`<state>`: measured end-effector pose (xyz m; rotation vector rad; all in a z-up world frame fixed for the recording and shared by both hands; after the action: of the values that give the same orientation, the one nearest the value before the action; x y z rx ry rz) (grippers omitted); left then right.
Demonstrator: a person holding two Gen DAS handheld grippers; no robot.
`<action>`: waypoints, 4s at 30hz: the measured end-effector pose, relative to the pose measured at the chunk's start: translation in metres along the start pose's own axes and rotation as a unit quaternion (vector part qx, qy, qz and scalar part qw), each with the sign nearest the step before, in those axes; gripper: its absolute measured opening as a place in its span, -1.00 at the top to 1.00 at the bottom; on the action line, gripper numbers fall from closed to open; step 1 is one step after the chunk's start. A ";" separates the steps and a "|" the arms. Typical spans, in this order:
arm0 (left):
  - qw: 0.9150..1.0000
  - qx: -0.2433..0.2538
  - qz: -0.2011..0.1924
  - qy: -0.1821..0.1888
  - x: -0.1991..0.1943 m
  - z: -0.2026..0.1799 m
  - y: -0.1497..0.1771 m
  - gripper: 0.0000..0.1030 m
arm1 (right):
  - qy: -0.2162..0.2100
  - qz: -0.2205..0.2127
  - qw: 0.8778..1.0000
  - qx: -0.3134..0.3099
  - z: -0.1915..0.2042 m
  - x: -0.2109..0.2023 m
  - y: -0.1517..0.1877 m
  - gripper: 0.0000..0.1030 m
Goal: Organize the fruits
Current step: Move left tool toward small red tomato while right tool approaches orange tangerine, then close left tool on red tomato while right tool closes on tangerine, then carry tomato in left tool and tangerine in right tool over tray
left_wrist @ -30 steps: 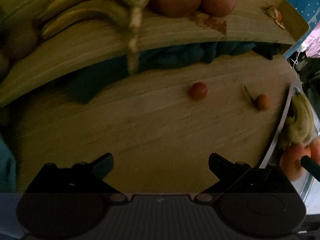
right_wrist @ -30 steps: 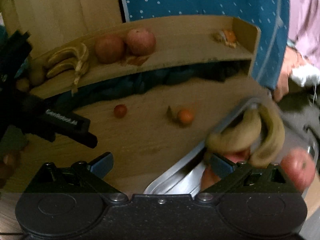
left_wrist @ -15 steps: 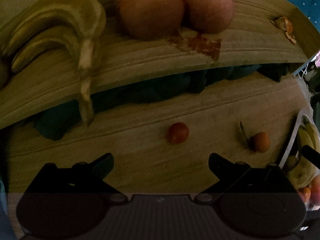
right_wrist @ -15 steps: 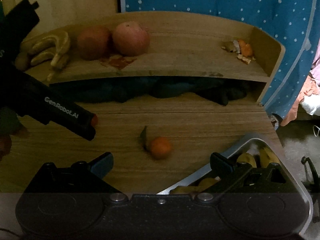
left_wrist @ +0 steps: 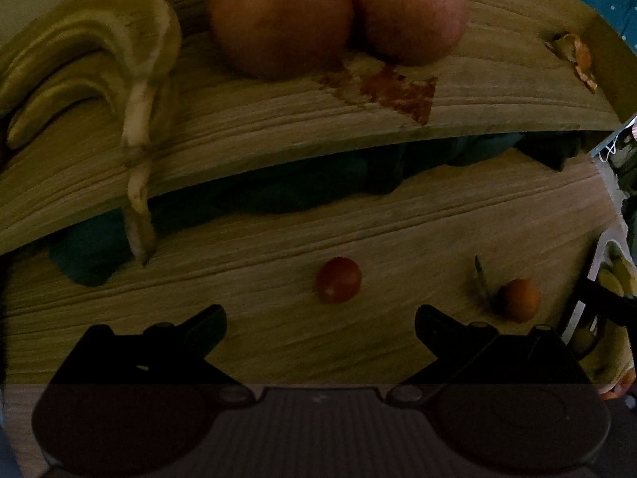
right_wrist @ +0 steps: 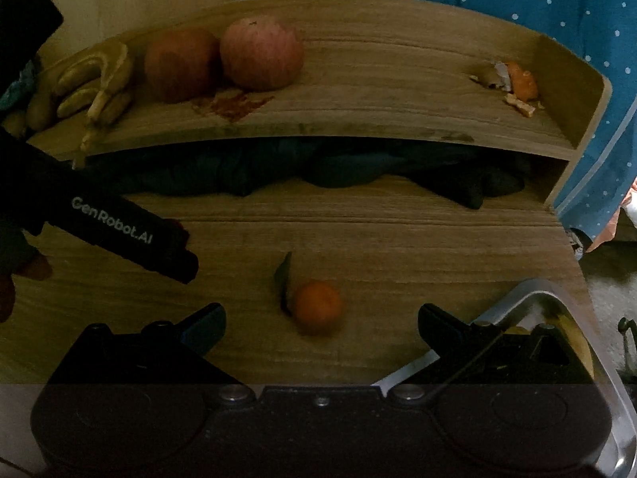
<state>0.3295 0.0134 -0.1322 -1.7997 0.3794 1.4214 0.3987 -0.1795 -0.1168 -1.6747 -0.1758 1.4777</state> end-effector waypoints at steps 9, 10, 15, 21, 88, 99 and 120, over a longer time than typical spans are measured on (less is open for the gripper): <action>1.000 0.001 -0.007 -0.005 0.006 -0.001 0.005 -0.99 | -0.017 0.015 1.000 0.002 -0.002 0.007 -0.003 -0.98; 1.000 0.000 -0.013 -0.008 0.006 -0.002 0.005 -0.99 | -0.017 0.020 1.000 0.003 -0.002 0.009 -0.003 -0.98; 0.999 0.009 -0.033 -0.014 0.005 -0.009 0.004 -0.99 | -0.018 0.032 0.999 0.005 -0.002 0.015 -0.005 -0.98; 0.999 0.028 -0.037 -0.015 0.005 -0.016 0.006 -0.98 | -0.015 0.039 0.999 0.002 -0.001 0.020 -0.005 -0.98; 0.981 0.142 -0.117 0.065 -0.044 -0.017 0.047 0.56 | 0.029 -0.002 0.999 0.031 0.037 -0.016 0.015 0.40; 0.974 0.167 -0.126 0.089 -0.074 -0.004 0.062 0.56 | 0.058 -0.023 0.996 0.057 0.066 -0.050 0.021 0.40; 0.943 0.253 -0.130 0.173 -0.114 -0.017 0.117 0.56 | 0.167 -0.043 0.976 0.134 0.099 -0.134 0.075 0.40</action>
<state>0.2273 -0.1005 -0.0731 -1.5886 0.6013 0.7331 0.2442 -0.2576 -0.0600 -1.6428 0.1291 1.0825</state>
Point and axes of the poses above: each gripper's, at about its wrist camera, not at the fingertips, and x roughly the way its jaws point, z to its left, y to its underside, the point moved 2 cm from there along x, roughly the way its jaws point, and after that the axes turned 10 degrees about -z, right-handed, at the moved point
